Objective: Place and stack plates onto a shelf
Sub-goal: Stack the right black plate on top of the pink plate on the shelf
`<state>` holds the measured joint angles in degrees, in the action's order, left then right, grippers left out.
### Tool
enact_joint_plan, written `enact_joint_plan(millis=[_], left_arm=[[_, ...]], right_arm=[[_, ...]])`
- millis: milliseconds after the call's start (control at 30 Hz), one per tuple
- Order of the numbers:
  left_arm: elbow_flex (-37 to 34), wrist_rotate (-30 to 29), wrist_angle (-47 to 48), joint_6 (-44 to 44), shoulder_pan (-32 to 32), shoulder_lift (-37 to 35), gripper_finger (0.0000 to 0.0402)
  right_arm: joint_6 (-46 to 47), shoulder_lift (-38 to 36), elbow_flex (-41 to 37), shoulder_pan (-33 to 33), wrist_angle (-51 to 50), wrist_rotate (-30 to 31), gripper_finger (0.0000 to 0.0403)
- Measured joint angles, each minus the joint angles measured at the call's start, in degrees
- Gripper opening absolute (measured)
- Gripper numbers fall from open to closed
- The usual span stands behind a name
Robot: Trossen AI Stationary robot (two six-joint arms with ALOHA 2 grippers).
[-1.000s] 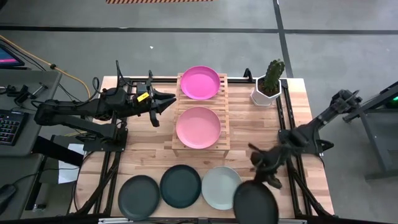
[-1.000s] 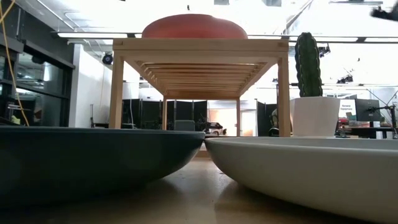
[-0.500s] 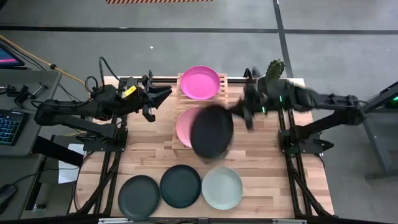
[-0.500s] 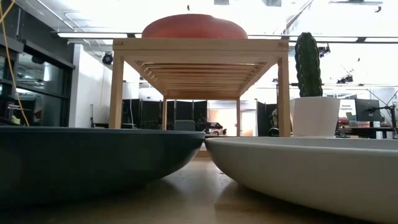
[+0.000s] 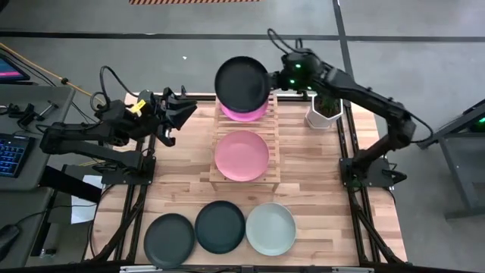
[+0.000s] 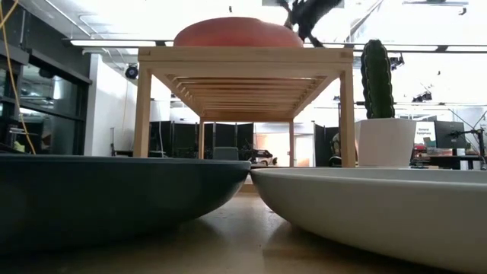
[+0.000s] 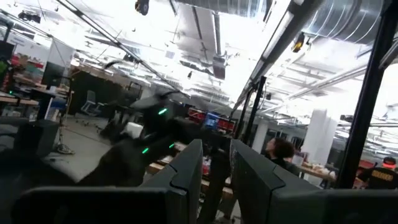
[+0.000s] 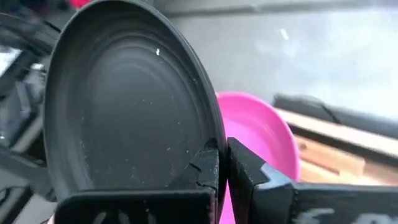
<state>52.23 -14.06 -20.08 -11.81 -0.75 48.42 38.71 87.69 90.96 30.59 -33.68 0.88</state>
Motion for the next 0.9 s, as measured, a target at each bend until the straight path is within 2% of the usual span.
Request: enact_joint_plan(millis=[267,567,900], left_arm=[[0.00,0.00,0.50,0.01,0.00,-0.35,0.0074],[0.00,0.00,1.28,0.02,0.00,-0.34,0.0074],[0.00,-0.02,1.52,0.04,0.00,-0.33,0.0074]], right_arm=[[1.35,6.44,0.02,3.21,-5.51,-4.07,0.0000],[-1.20,6.13,0.09,3.72,-9.14,-4.21,0.0000],[-1.33,6.31,0.09,4.19,-8.08,-4.13,0.0000]])
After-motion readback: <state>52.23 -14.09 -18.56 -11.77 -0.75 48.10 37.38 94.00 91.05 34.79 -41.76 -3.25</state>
